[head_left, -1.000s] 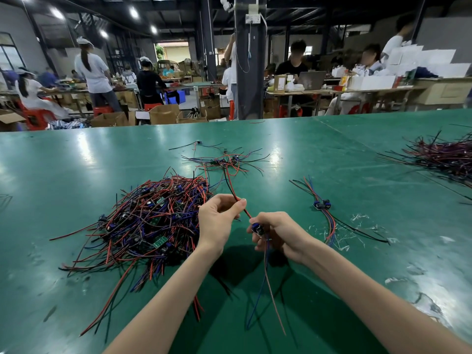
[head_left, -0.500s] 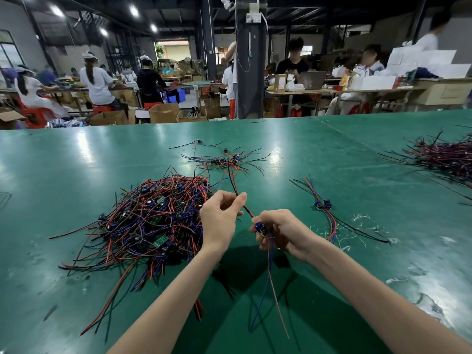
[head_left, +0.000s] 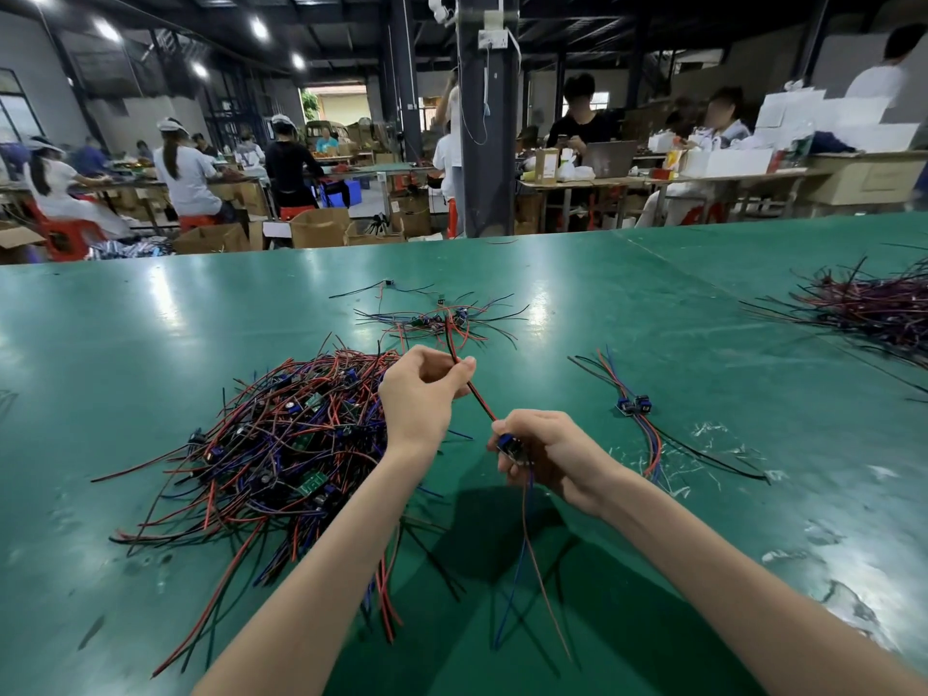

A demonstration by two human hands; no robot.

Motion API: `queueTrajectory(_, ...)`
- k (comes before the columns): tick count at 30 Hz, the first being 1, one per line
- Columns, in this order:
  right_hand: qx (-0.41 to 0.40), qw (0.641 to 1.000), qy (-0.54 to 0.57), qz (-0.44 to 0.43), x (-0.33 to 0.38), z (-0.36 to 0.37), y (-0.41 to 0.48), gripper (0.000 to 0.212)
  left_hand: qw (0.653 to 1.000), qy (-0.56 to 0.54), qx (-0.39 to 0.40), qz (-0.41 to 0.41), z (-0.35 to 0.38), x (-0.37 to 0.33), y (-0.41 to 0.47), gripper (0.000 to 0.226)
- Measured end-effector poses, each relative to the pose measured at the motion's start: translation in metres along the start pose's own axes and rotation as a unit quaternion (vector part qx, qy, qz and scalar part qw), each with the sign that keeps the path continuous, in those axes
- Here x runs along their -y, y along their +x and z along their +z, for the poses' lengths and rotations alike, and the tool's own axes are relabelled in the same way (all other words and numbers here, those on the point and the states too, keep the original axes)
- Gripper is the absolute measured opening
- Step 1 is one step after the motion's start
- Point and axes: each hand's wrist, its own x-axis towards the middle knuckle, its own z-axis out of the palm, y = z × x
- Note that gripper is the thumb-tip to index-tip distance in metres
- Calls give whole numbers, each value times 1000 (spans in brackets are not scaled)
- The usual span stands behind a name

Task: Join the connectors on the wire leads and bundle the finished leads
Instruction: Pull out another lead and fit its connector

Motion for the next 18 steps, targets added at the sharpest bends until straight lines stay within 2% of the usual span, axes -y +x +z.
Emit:
queueTrajectory(6,-69,997,6,19,-6,-2,4,21,998,34,-19,-46,23,23,4,14)
queueTrajectory(11,-74,995,-49,40,-9,-2,2,24,995,100,4,-24,19,40,-1,22)
queueTrajectory(18,-47,992,-81,80,-7,-1,0,21,997,59,-28,-41,8,31,0,22)
